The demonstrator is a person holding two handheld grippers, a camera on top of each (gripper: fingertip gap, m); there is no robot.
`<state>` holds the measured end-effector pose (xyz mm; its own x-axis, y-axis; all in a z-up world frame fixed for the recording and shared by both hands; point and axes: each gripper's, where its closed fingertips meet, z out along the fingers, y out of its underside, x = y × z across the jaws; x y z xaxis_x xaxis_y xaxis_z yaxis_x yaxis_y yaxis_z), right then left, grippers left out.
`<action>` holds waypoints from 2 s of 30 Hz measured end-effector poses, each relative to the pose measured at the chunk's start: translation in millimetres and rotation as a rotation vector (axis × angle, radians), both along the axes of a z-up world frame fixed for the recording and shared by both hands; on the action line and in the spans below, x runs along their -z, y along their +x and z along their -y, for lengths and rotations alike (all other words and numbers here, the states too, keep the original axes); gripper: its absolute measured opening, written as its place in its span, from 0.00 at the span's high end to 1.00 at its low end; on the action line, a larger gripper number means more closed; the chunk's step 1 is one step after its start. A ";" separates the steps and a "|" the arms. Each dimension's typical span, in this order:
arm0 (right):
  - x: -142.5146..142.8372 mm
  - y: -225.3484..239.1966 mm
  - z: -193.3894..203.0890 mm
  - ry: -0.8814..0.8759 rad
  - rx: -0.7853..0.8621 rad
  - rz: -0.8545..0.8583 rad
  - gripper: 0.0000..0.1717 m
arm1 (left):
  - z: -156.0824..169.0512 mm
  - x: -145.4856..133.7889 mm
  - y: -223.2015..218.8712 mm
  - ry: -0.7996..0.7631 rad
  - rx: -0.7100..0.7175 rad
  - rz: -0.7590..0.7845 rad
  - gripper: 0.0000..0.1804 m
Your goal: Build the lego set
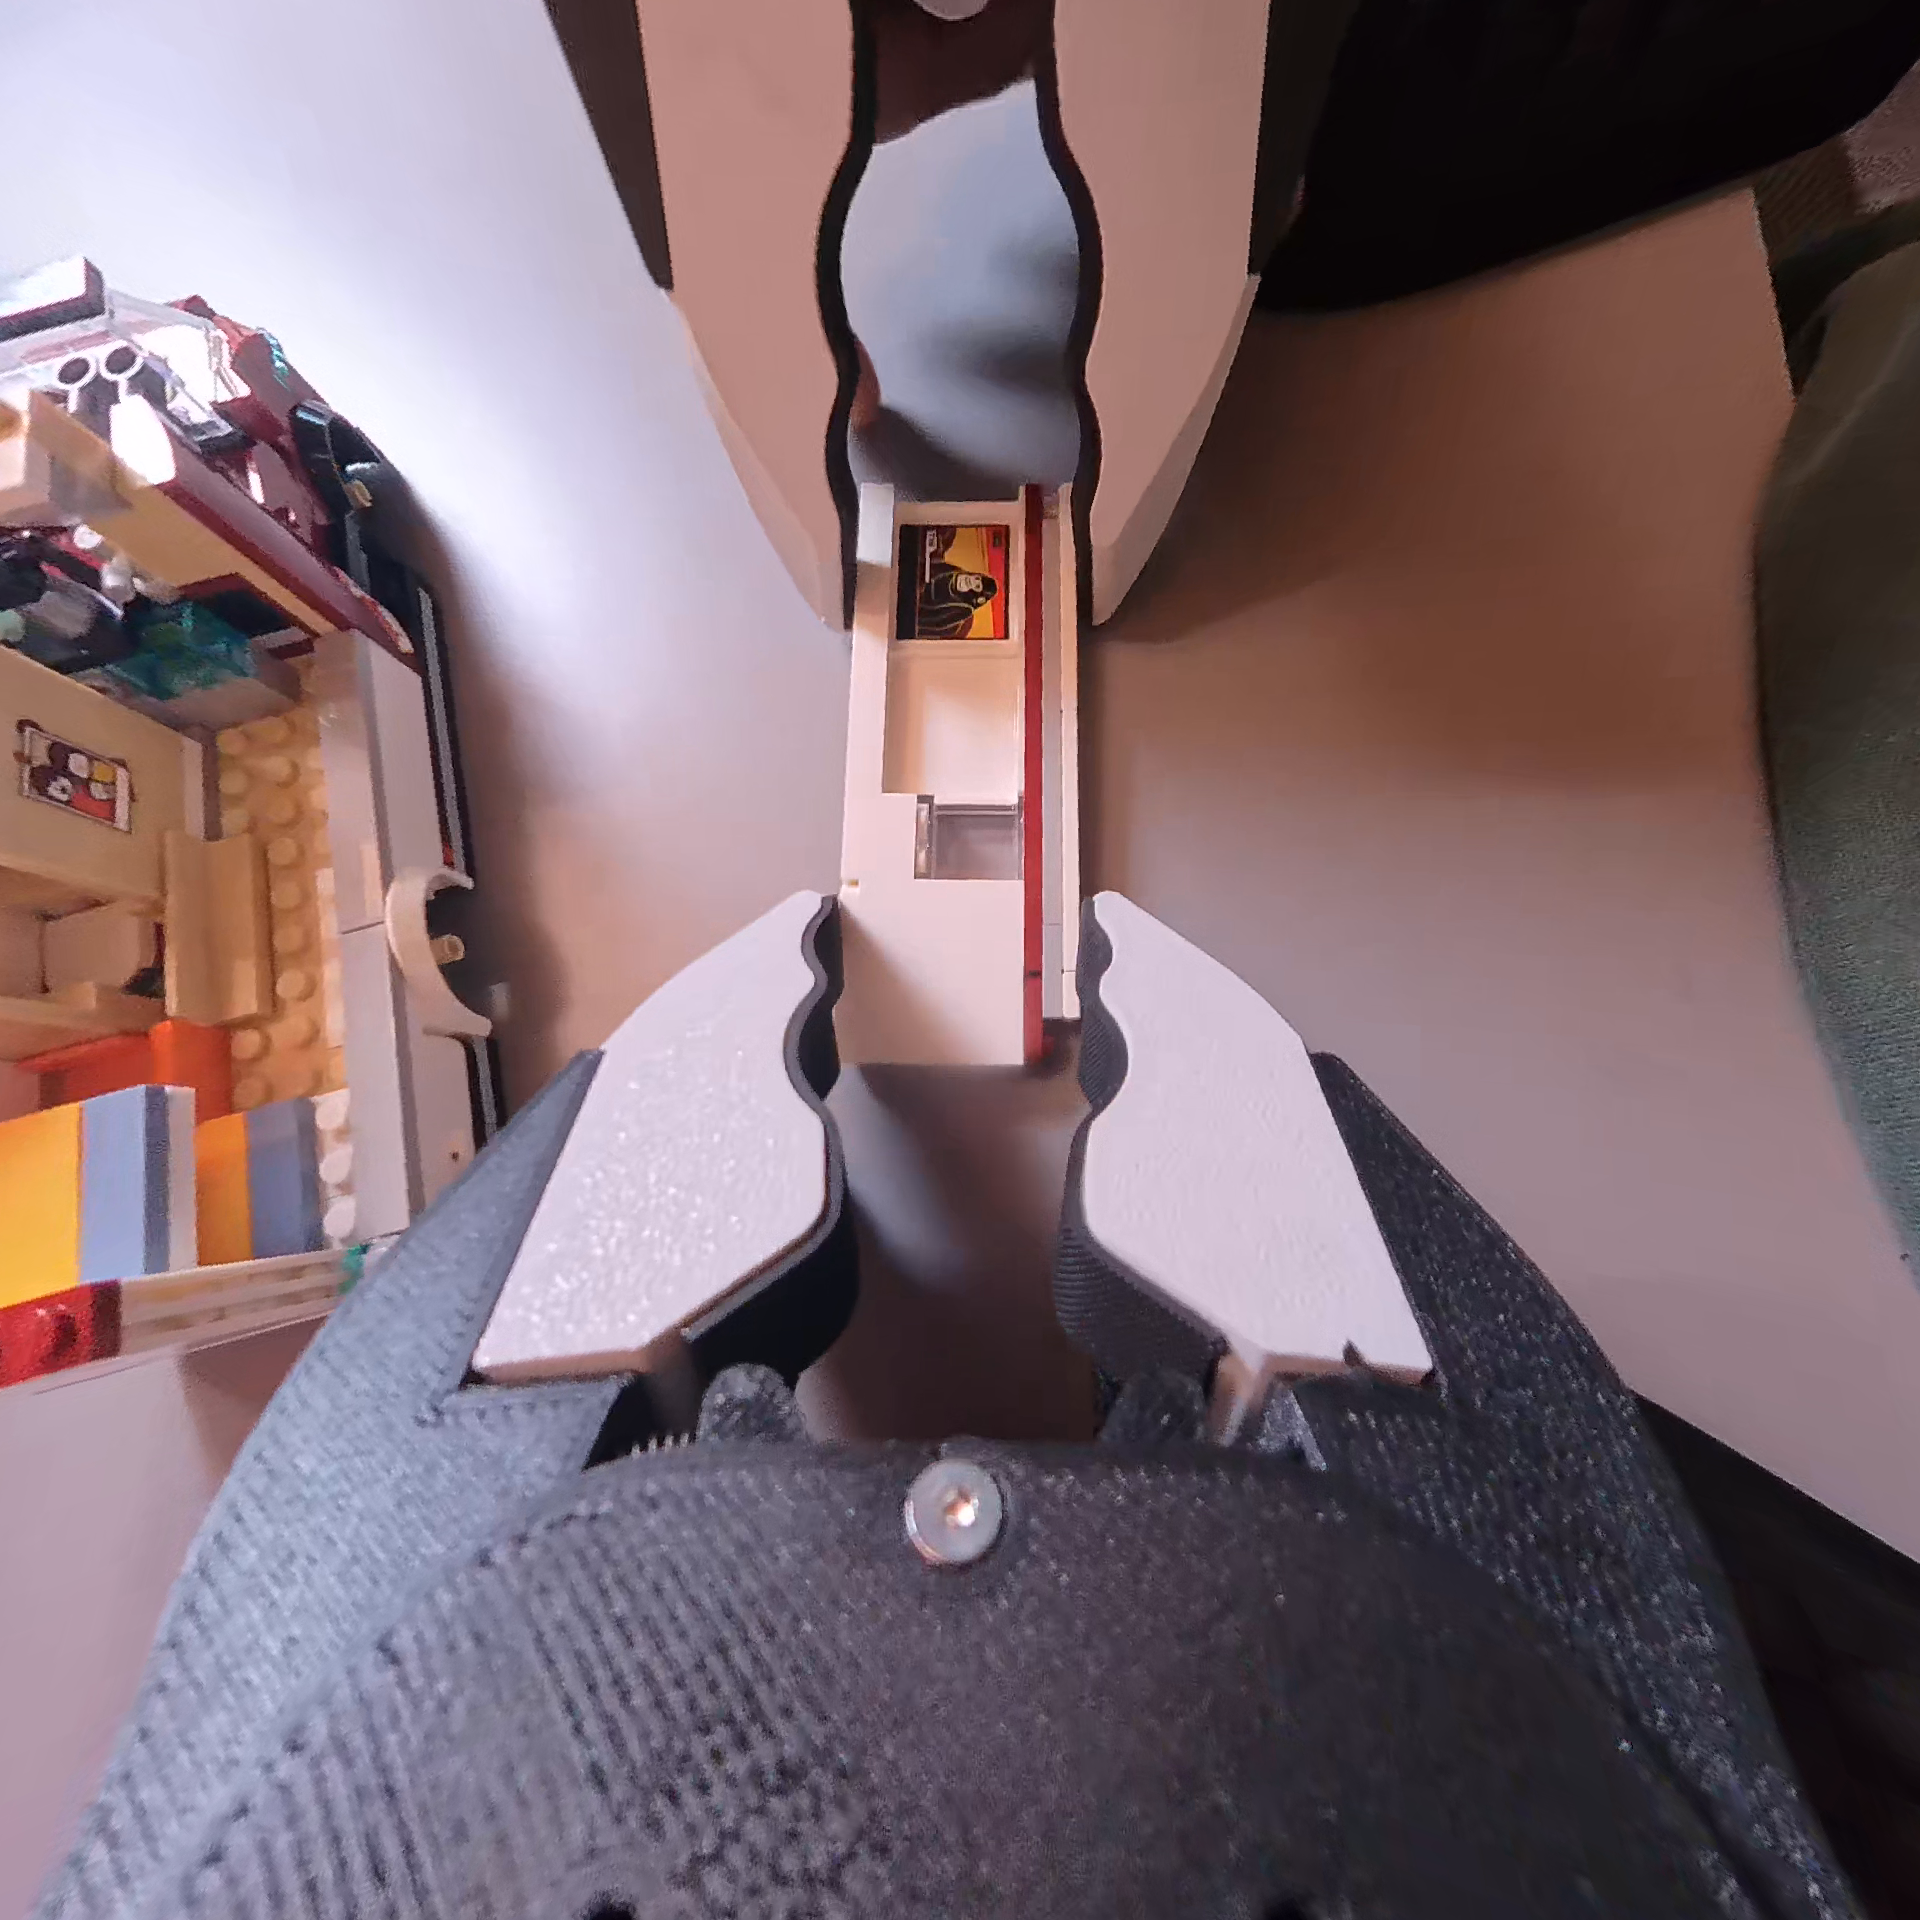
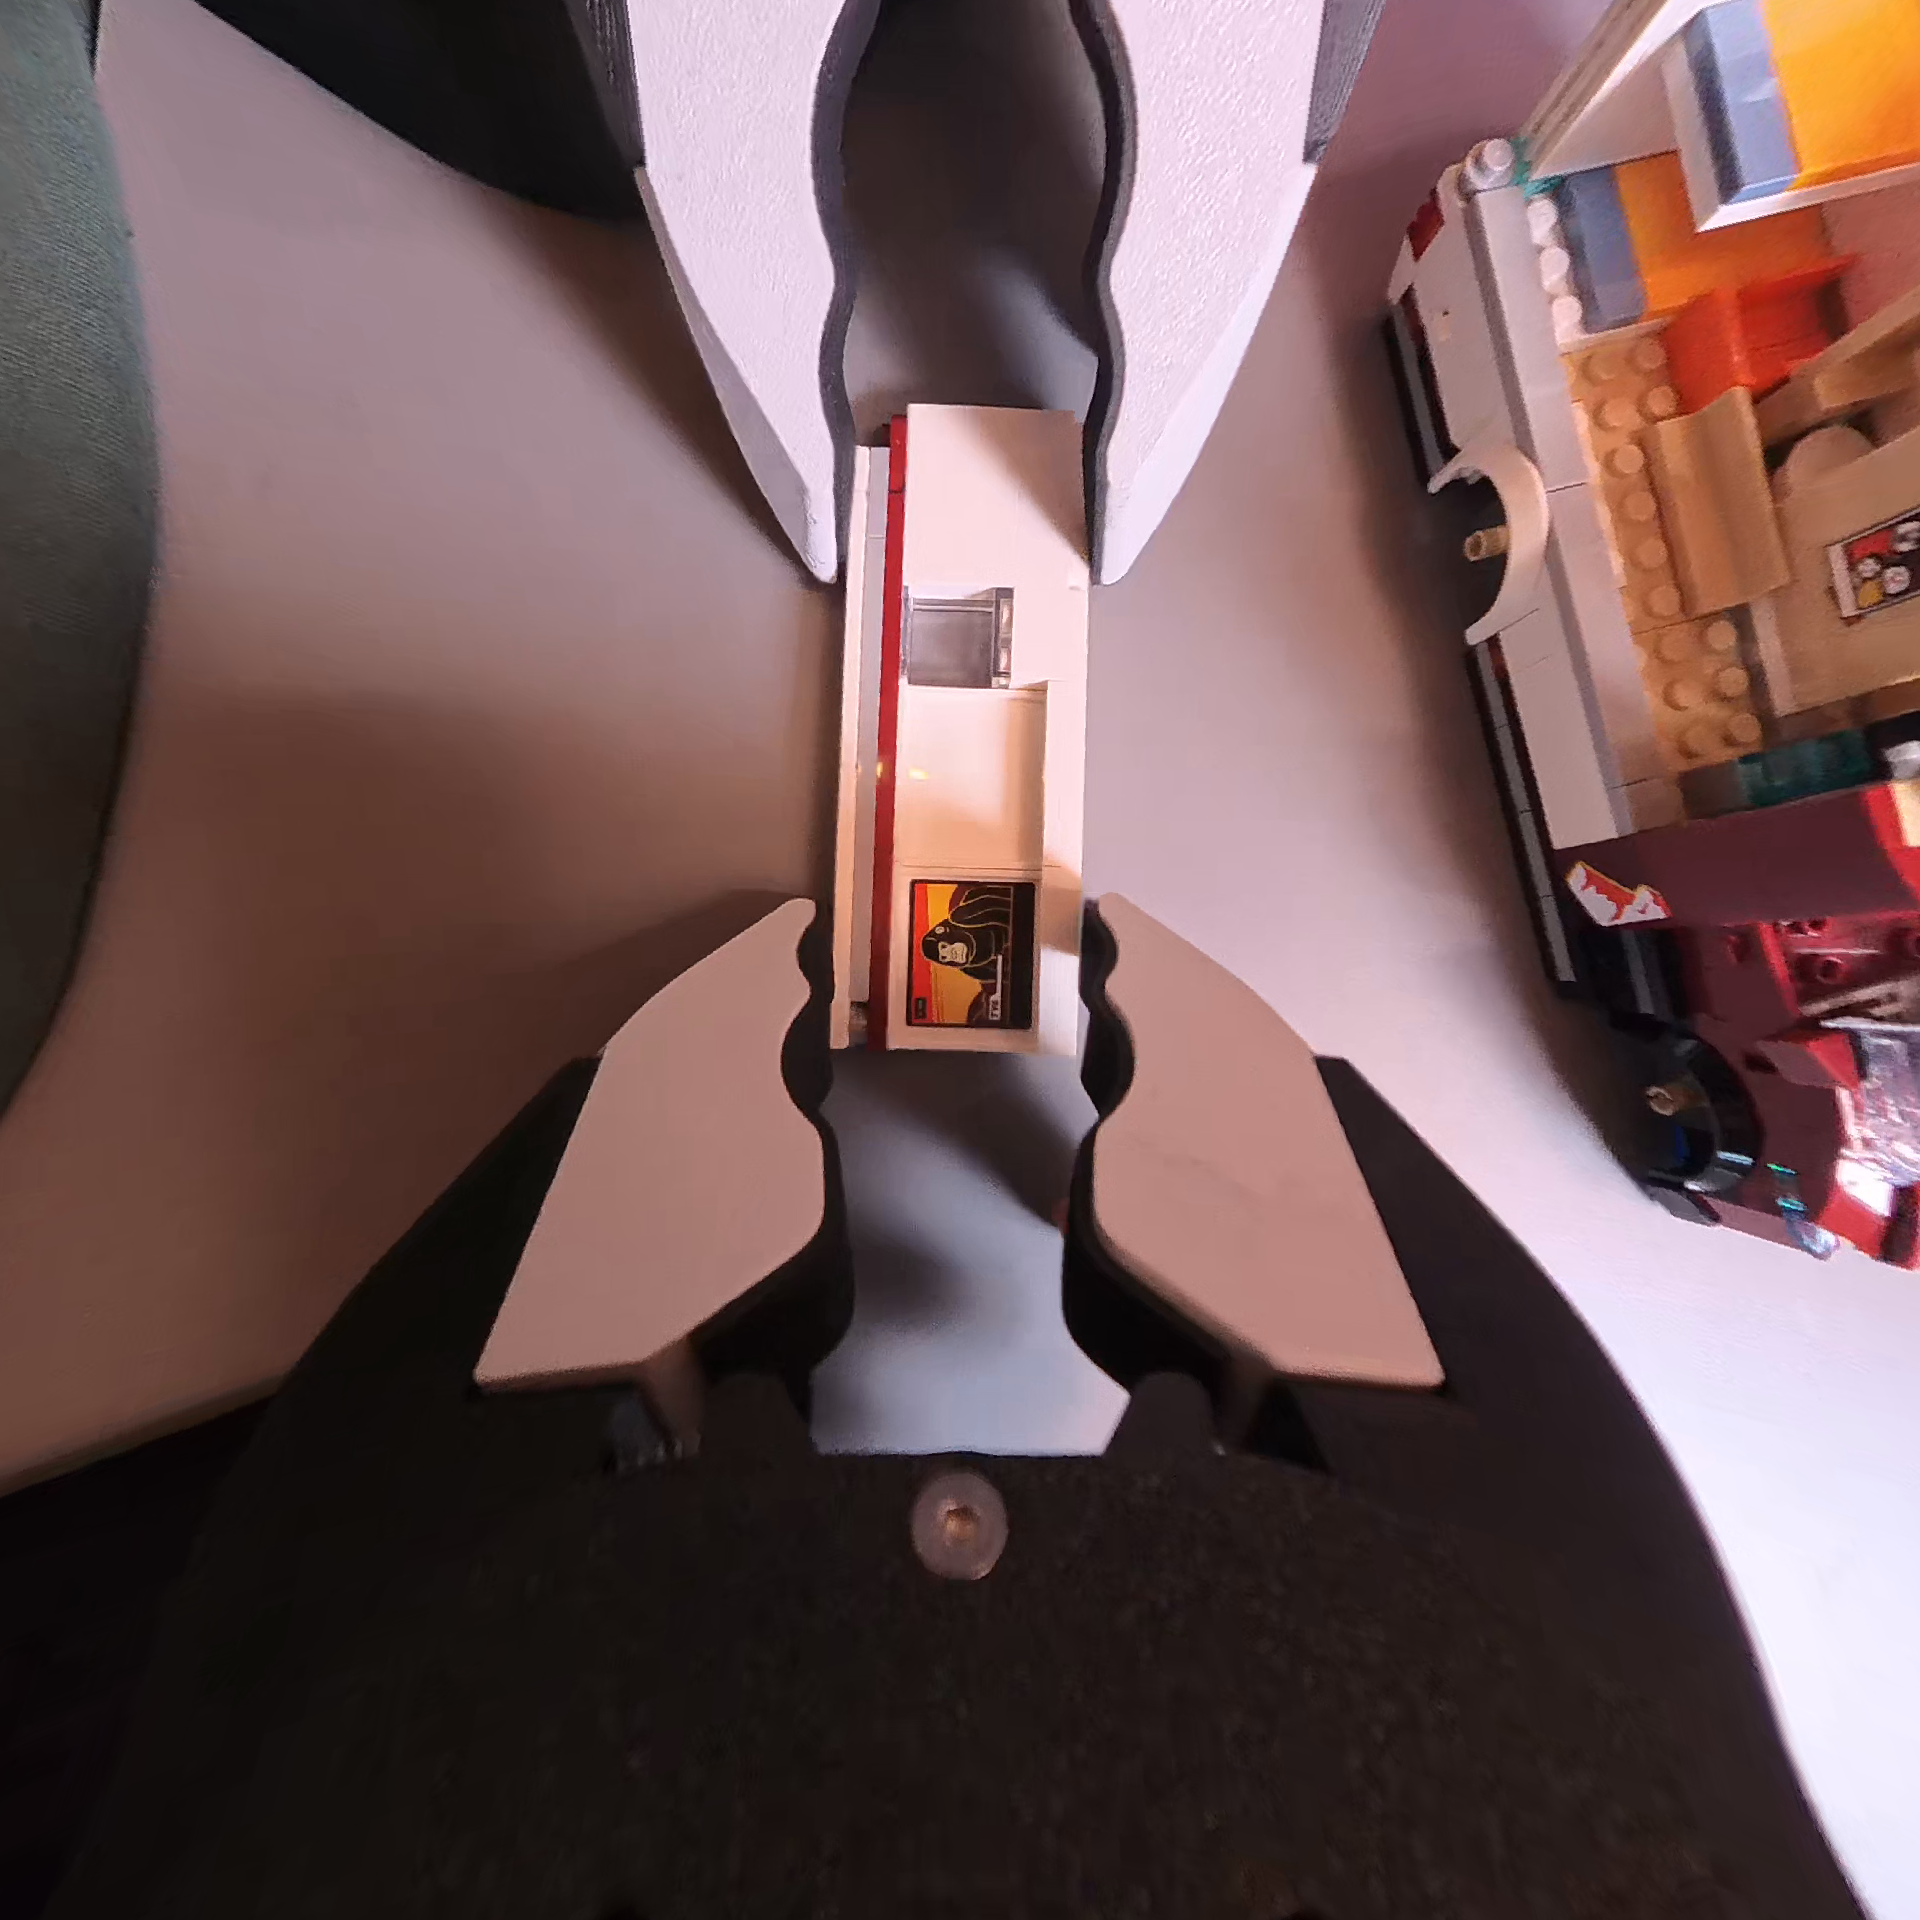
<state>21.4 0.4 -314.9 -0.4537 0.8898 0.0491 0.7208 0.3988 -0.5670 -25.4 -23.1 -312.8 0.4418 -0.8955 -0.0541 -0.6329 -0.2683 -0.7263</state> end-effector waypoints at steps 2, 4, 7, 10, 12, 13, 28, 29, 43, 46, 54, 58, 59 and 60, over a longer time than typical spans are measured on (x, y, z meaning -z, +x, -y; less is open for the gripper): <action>-6.3 -2.2 -3.4 0.026 0.006 -0.077 0.67 | 0.5 -4.5 -1.2 -0.053 -0.008 0.067 0.76; -18.9 -3.0 -2.2 0.052 -0.001 -0.189 0.67 | -2.8 -10.6 -6.5 -0.113 -0.046 0.148 0.76; -30.0 -3.7 -1.8 0.187 -0.008 -0.325 0.70 | -7.1 -16.8 -13.6 -0.212 -0.100 0.255 0.76; -27.6 -10.6 -2.7 0.373 -0.024 -0.384 0.76 | -8.6 -20.1 -14.7 -0.301 -0.123 0.332 0.76; -24.1 -15.7 -3.1 0.468 -0.051 -0.393 0.85 | -8.9 -23.1 -14.2 -0.350 -0.127 0.382 0.75; -21.5 -16.8 -1.5 0.472 -0.064 -0.384 0.93 | -10.4 -24.0 -15.2 -0.357 -0.136 0.398 0.76; -31.7 -21.6 -24.9 -0.294 0.033 -0.124 0.95 | -20.7 -16.1 -20.6 0.014 -0.112 0.155 0.95; -30.8 -22.4 -25.2 -0.280 0.034 -0.133 0.95 | -21.4 -16.0 -21.8 0.017 -0.115 0.156 0.95; -21.2 -28.2 -30.5 -0.110 0.045 -0.200 0.90 | -26.5 -9.4 -24.3 0.053 -0.129 0.118 0.92; -20.3 -28.8 -29.6 -0.117 0.042 -0.198 0.88 | -26.7 -11.2 -24.9 0.062 -0.131 0.119 0.90; -51.3 -28.3 -34.3 -0.163 0.082 -0.311 0.71 | -24.5 -40.8 -22.4 0.091 -0.117 0.271 0.80; -87.4 -29.2 -55.1 -0.175 0.168 -0.487 0.68 | -33.1 -89.6 -37.7 0.191 -0.182 0.498 0.80; -95.9 -29.1 -62.5 -0.170 0.200 -0.538 0.71 | -37.2 -98.3 -45.5 0.233 -0.217 0.525 0.81; -103.8 -28.9 -71.0 -0.162 0.237 -0.590 0.75 | -41.1 -104.7 -53.9 0.275 -0.254 0.538 0.83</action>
